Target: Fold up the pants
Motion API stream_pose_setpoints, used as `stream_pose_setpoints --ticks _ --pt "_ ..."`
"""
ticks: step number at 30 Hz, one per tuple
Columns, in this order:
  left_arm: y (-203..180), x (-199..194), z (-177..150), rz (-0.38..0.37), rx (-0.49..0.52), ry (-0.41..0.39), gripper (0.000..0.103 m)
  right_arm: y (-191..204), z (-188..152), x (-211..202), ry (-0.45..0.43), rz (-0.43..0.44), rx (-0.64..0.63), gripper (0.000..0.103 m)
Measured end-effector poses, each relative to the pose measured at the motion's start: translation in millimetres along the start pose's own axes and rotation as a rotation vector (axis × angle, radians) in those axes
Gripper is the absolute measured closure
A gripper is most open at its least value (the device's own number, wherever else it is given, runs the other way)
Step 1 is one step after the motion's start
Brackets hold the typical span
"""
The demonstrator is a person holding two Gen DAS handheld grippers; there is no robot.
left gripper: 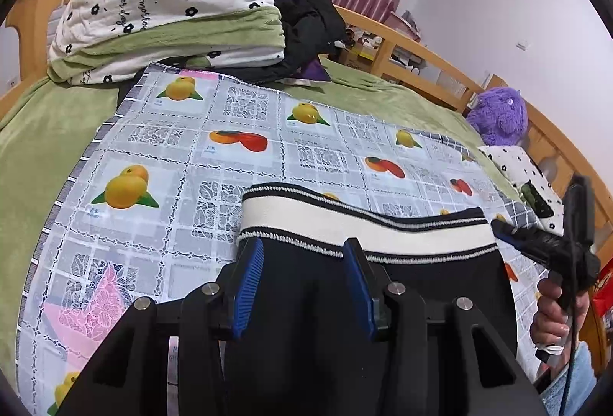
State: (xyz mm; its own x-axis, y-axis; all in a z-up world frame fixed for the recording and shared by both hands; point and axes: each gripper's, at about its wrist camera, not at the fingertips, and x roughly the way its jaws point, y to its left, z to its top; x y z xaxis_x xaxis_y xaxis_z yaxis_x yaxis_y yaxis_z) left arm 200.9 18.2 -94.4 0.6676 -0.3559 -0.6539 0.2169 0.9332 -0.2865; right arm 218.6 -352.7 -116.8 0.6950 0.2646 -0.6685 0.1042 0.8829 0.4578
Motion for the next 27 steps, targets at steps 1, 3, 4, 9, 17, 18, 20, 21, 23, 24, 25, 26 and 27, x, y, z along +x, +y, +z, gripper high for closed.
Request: stream_pose_setpoints --ticks 1,3,4,9,17,18,20,21,23,24,25,26,27 --pt "-1 0 -1 -0.003 0.001 0.002 0.062 -1 -2 1 -0.002 0.038 0.015 0.038" --pt "-5 1 -3 -0.008 0.016 0.007 0.062 -2 -4 12 0.025 0.067 0.051 0.036" --pt "-7 1 -4 -0.004 0.027 0.007 0.062 -2 -5 20 0.050 0.058 0.055 0.040" --pt "-15 -1 -7 0.024 0.081 -0.005 0.062 7 -10 33 0.067 -0.011 0.011 0.074" --pt "-16 -3 -7 -0.001 0.067 -0.003 0.062 11 -9 22 0.044 -0.054 -0.041 0.090" --pt "-15 -2 -8 0.001 0.068 0.001 0.062 9 -7 20 0.044 -0.025 -0.021 0.085" --pt "-16 -2 -9 0.001 0.071 -0.001 0.062 8 -4 13 0.047 0.047 0.002 0.076" --pt "-16 -1 -9 0.002 0.074 0.002 0.062 7 -4 10 0.040 0.074 0.008 0.069" --pt "-16 0 -9 0.000 0.075 0.006 0.062 6 -8 12 0.042 0.078 0.011 0.065" --pt "-17 1 -10 -0.001 0.075 0.007 0.062 8 -11 18 0.051 0.043 -0.004 0.065" --pt "-17 2 -10 0.000 0.077 0.010 0.062 10 -12 26 0.071 0.010 -0.017 0.064" --pt "-17 2 -11 0.000 0.081 0.013 0.062 11 -13 36 0.095 -0.009 -0.024 0.062" --pt "-18 2 -11 0.001 0.083 0.014 0.062 10 -14 43 0.100 -0.003 -0.024 0.059"
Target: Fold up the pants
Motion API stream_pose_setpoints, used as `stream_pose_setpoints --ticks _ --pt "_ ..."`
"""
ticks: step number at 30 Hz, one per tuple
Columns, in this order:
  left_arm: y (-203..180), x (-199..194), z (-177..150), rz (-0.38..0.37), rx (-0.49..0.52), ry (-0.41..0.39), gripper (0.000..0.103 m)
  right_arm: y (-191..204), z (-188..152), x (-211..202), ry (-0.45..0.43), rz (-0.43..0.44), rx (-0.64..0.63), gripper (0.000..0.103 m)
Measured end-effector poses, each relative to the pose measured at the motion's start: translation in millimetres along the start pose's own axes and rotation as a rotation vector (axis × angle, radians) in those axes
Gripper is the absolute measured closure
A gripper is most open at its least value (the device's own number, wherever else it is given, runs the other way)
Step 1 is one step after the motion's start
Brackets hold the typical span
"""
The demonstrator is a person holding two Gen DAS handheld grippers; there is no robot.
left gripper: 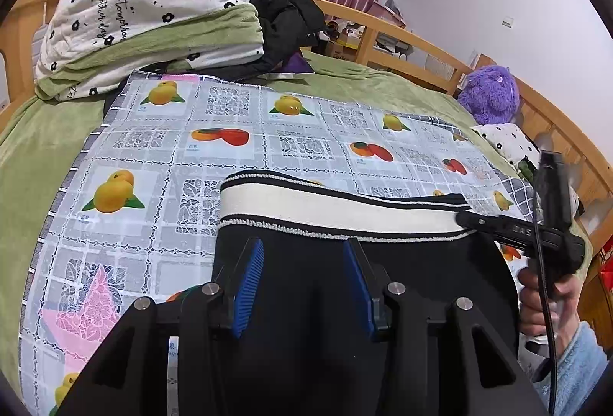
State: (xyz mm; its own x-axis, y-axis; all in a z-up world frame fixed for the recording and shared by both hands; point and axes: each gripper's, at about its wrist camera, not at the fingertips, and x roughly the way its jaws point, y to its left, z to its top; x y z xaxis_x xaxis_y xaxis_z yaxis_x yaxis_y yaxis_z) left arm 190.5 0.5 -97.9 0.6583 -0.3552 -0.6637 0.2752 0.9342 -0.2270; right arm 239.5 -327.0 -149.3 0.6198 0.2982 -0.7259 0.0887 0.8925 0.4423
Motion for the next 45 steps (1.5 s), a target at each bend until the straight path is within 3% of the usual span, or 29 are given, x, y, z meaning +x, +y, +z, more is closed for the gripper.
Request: stream_pose_setpoints --ticks 2,3,4,7,9,11,13,15,18,22,23,25,26,30,38,42,45 --pt "0 0 0 0.005 0.005 -0.003 0.062 -5 3 0 0.010 0.034 0.035 0.065" --pt "-1 -1 0 0.004 0.006 -0.004 0.062 -6 4 -3 -0.005 0.053 0.047 0.081" --pt "-1 -2 0 0.004 0.004 -0.007 0.062 -5 6 -9 -0.024 0.093 0.047 0.086" --pt "-1 -6 1 0.000 -0.001 -0.022 0.062 15 5 -40 -0.113 0.097 -0.022 0.087" --pt "-1 -9 3 0.005 0.000 -0.036 0.062 19 0 -43 -0.123 0.040 -0.079 0.087" --pt "-2 -7 3 0.016 0.000 -0.029 0.062 3 0 -22 -0.050 -0.020 -0.041 0.087" --pt "-2 -2 4 0.025 -0.006 -0.022 0.062 -9 1 -11 -0.027 -0.021 0.009 0.074" --pt "-5 3 8 0.034 0.005 -0.012 0.062 -3 6 -15 -0.038 -0.081 -0.023 0.064" --pt "-14 4 18 0.036 0.047 -0.026 0.062 18 5 -47 -0.145 -0.121 -0.111 0.065" --pt "-23 18 35 0.031 0.097 -0.044 0.062 47 -2 -60 -0.240 -0.058 -0.214 0.065" --pt "-23 31 35 0.049 0.105 -0.021 0.062 52 -3 -48 -0.215 -0.052 -0.242 0.065" --pt "-18 59 28 0.121 0.120 0.052 0.062 56 -6 -8 -0.111 -0.138 -0.296 0.067" --pt "-14 70 21 0.145 0.128 0.075 0.062 53 -9 6 -0.100 -0.190 -0.309 0.067" --pt "-11 77 13 0.158 0.163 0.076 0.062 30 6 13 -0.093 -0.113 -0.217 0.075" --pt "-4 77 11 0.121 0.093 0.104 0.062 31 5 17 -0.093 -0.112 -0.227 0.075" --pt "-13 49 -7 0.109 0.116 0.129 0.062 37 -6 -9 -0.083 -0.125 -0.263 0.073" --pt "-12 31 -27 0.096 0.093 0.186 0.062 33 -33 -37 -0.073 -0.104 -0.282 0.068"
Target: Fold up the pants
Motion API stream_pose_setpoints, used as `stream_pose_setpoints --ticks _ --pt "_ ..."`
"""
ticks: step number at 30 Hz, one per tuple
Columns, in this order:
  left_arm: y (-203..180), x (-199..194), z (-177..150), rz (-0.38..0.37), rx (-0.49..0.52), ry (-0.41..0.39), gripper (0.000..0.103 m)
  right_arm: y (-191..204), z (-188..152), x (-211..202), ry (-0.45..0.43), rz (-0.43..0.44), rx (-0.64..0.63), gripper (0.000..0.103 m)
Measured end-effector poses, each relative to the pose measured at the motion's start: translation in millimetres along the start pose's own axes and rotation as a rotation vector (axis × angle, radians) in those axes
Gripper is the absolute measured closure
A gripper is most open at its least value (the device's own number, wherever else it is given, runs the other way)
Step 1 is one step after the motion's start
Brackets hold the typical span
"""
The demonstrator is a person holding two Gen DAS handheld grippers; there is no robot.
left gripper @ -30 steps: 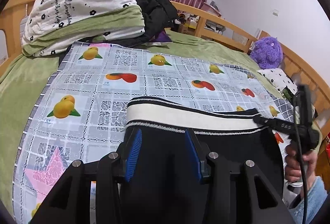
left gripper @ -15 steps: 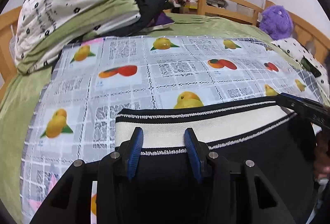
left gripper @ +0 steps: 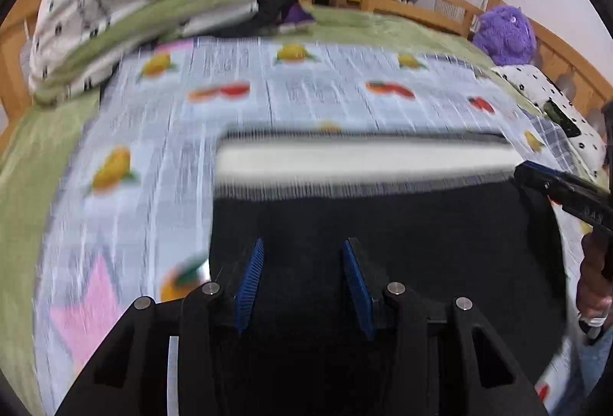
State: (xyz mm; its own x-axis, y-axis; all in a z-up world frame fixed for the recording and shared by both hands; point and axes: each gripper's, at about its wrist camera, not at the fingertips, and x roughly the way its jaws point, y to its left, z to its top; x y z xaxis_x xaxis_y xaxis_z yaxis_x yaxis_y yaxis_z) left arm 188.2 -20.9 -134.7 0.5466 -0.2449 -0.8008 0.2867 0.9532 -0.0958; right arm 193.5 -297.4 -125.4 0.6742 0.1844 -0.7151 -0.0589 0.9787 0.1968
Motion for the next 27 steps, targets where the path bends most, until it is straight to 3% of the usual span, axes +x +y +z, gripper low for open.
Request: stream_pose_setpoints --ticks 5,8,14,18,26,27 --pt "-4 -31 -60 0.005 0.020 0.033 0.062 -5 -55 -40 0.009 -0.017 -0.034 0.068" --pt "-4 -60 -90 0.005 0.013 -0.011 0.062 -9 -82 -57 0.037 -0.031 -0.024 0.067" --pt "6 -101 -137 -0.060 0.067 -0.011 0.061 -25 -121 -79 0.071 -0.009 0.106 0.064" --pt "6 -101 -157 0.019 0.132 0.022 0.061 -29 -140 -95 0.055 -0.006 0.184 0.064" --pt "-16 -88 -162 0.214 0.332 0.006 0.061 -21 -132 -97 0.037 -0.002 0.168 0.064" --pt "-18 -90 -162 0.216 0.330 -0.008 0.065 -21 -132 -96 0.042 -0.001 0.169 0.064"
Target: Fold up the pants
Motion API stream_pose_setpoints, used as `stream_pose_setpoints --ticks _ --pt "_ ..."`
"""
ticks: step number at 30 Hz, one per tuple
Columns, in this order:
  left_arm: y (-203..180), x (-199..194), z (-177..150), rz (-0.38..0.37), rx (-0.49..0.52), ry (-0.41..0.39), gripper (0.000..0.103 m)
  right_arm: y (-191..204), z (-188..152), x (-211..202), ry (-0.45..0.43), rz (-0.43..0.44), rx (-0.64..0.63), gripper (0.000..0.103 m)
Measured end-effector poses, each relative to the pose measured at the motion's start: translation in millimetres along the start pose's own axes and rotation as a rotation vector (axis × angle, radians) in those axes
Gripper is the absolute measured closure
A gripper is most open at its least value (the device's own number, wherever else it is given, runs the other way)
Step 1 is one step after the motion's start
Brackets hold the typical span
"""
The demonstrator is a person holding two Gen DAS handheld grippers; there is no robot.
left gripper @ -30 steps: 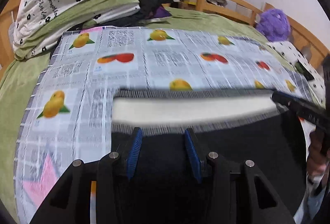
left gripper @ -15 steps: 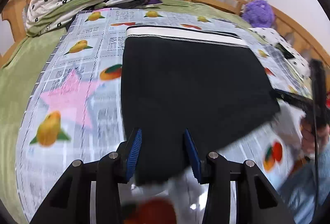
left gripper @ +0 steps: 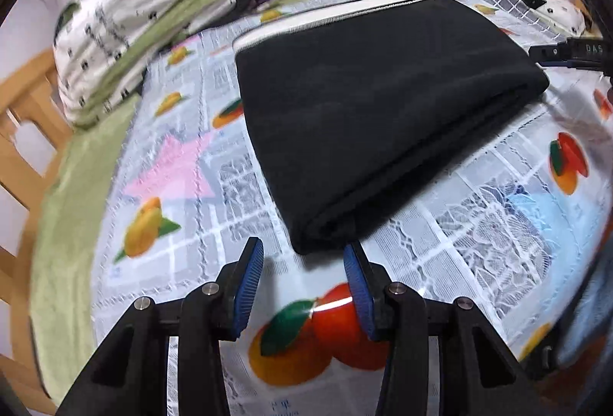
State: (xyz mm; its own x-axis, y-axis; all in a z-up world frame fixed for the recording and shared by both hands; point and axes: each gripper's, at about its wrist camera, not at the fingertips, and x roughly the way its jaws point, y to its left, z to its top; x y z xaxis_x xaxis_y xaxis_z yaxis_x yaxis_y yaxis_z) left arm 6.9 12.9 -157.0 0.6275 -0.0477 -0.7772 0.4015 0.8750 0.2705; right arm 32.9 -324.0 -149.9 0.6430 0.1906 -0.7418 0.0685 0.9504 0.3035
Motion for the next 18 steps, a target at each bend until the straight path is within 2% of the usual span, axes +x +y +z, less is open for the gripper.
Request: stream_pose_setpoints --ticks 1,2,3,4,5,8,10,14,16,18 --pt "1 -2 2 -0.015 -0.016 -0.017 0.072 0 0 1 0.002 0.001 -0.001 0.064" --pt "5 -5 5 -0.045 -0.050 -0.046 0.087 2 1 2 0.001 0.000 -0.003 0.064" --pt "11 -10 7 -0.068 -0.098 -0.088 0.089 2 1 2 -0.003 0.000 -0.007 0.064" --pt "18 -13 8 -0.087 -0.147 -0.125 0.089 3 1 2 -0.007 0.001 -0.012 0.064" --pt "27 -11 10 -0.101 -0.190 -0.122 0.090 3 1 1 -0.012 0.001 -0.015 0.064" --pt "31 13 3 -0.106 -0.221 -0.012 0.090 4 -1 7 0.007 -0.013 -0.022 0.064" --pt "30 16 -3 -0.111 -0.224 0.026 0.090 5 -4 15 0.041 -0.022 -0.042 0.064" --pt "38 -1 -10 -0.147 -0.274 0.035 0.088 11 0 2 -0.002 -0.025 -0.087 0.064" --pt "44 -9 -14 -0.182 -0.330 0.018 0.082 15 3 -8 -0.048 -0.012 -0.090 0.064" --pt "45 -14 -13 -0.178 -0.347 -0.005 0.080 19 6 -8 -0.064 -0.010 -0.089 0.064"
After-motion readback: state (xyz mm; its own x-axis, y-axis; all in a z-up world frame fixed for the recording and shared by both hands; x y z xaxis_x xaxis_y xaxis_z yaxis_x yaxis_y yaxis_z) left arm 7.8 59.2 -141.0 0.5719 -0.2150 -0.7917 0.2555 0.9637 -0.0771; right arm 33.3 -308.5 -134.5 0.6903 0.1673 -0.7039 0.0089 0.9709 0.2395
